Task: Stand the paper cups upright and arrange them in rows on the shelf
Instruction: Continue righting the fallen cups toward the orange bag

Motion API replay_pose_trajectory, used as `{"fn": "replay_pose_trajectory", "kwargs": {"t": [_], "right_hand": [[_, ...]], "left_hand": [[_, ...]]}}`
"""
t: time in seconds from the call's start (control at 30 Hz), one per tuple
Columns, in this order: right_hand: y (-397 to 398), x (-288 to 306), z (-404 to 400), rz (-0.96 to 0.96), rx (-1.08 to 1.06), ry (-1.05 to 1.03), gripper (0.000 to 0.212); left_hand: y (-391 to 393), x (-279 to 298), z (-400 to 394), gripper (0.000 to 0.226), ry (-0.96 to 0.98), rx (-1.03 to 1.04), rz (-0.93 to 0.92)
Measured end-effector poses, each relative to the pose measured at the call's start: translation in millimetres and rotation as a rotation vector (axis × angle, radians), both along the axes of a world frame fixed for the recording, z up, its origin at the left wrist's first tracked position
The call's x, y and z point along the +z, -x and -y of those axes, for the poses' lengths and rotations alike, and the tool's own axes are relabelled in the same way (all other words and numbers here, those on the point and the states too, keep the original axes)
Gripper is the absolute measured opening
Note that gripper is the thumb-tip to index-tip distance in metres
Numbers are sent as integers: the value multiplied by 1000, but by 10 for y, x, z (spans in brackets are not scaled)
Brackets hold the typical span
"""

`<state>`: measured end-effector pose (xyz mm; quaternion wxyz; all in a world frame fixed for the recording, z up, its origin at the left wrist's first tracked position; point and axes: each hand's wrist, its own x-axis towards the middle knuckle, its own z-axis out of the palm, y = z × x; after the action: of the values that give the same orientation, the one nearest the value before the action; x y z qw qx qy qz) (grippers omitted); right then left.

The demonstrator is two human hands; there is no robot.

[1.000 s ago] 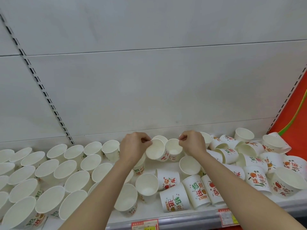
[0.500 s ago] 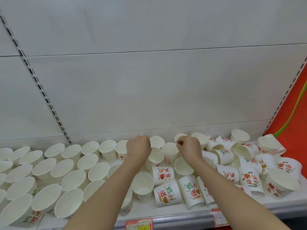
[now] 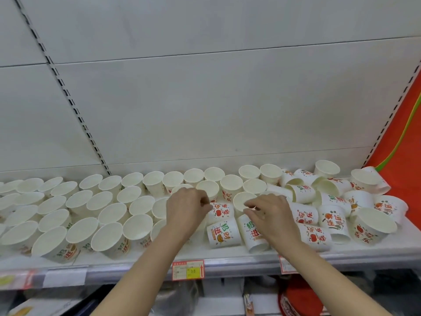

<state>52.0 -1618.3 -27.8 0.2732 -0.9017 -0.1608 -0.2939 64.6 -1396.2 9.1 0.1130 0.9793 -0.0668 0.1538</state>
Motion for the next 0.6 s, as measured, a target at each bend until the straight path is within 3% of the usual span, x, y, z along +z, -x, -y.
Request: {"fn": "replay_pose_trajectory", "kwargs": {"t": [0.1, 0.17, 0.37, 0.6], "right_hand": [[219, -196, -79, 63, 91, 40, 9], [273, -282, -69, 46, 86, 19, 11], [332, -414, 48, -43, 29, 66, 14], [293, -360, 89, -52, -29, 69, 17]], "left_hand": [[192, -96, 193, 33, -56, -364, -114], [237, -206, 309, 41, -139, -464, -210], [278, -298, 346, 47, -273, -440, -181], [305, -198, 355, 17, -304, -478, -103]]}}
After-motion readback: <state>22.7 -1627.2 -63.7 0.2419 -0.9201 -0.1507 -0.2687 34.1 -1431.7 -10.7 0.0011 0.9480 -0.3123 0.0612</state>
